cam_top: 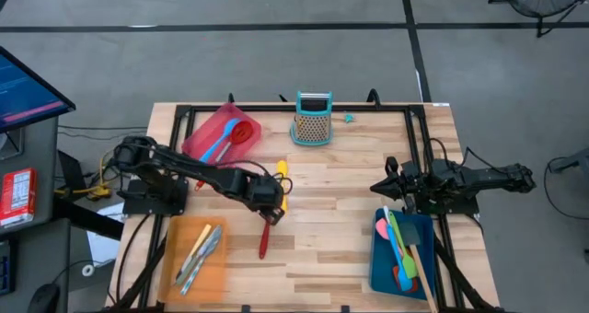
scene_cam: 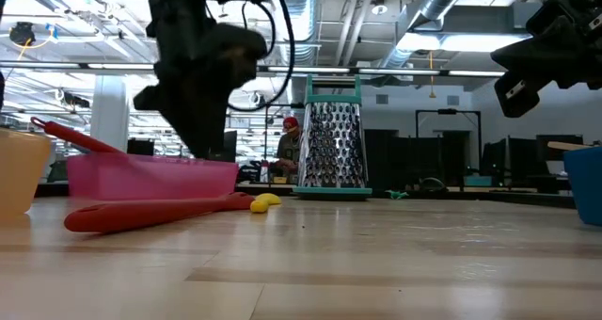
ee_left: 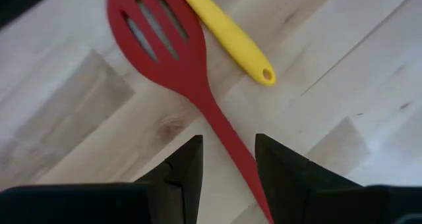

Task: Pick & Place Kitchen Items
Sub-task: Put the red slotted spoon into the red bin

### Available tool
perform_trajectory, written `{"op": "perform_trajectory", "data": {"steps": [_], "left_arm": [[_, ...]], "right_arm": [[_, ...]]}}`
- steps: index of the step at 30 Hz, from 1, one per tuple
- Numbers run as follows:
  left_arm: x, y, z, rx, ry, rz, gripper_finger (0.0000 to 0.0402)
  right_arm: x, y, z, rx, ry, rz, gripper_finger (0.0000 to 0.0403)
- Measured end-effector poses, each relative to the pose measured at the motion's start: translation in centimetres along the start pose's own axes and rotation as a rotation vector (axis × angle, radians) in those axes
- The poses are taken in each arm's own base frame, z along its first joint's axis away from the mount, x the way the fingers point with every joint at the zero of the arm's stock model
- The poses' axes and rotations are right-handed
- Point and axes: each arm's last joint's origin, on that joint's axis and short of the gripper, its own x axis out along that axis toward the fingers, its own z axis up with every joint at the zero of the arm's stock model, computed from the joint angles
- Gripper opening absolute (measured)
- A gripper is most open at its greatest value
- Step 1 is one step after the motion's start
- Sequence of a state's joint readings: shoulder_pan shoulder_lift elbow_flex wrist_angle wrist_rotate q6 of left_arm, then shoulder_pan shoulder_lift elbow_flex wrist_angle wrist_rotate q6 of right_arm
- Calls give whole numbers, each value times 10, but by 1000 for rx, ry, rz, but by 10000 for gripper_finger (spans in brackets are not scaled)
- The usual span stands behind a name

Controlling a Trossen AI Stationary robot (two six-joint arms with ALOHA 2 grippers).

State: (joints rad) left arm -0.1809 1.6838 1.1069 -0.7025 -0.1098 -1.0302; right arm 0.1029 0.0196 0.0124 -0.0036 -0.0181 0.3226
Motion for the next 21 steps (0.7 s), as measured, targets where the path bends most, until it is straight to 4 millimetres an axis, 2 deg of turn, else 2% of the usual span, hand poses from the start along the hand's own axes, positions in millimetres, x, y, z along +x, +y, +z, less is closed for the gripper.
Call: {"op": "perform_trajectory", "data": {"steps": [6, 10, 15, 21], "left_arm": [[28, -14, -12, 31, 1, 16, 122], [41, -15, -18, 29, 16, 56, 122], [43, -15, -17, -70, -54, 89, 122], [41, -17, -17, -155, -36, 48, 123]], "right_arm": [[0, 0, 0, 0, 0, 0, 10], [0, 0, 0, 0, 0, 0, 10], [0, 0, 0, 0, 0, 0, 10], [0, 0, 0, 0, 0, 0, 10]]}}
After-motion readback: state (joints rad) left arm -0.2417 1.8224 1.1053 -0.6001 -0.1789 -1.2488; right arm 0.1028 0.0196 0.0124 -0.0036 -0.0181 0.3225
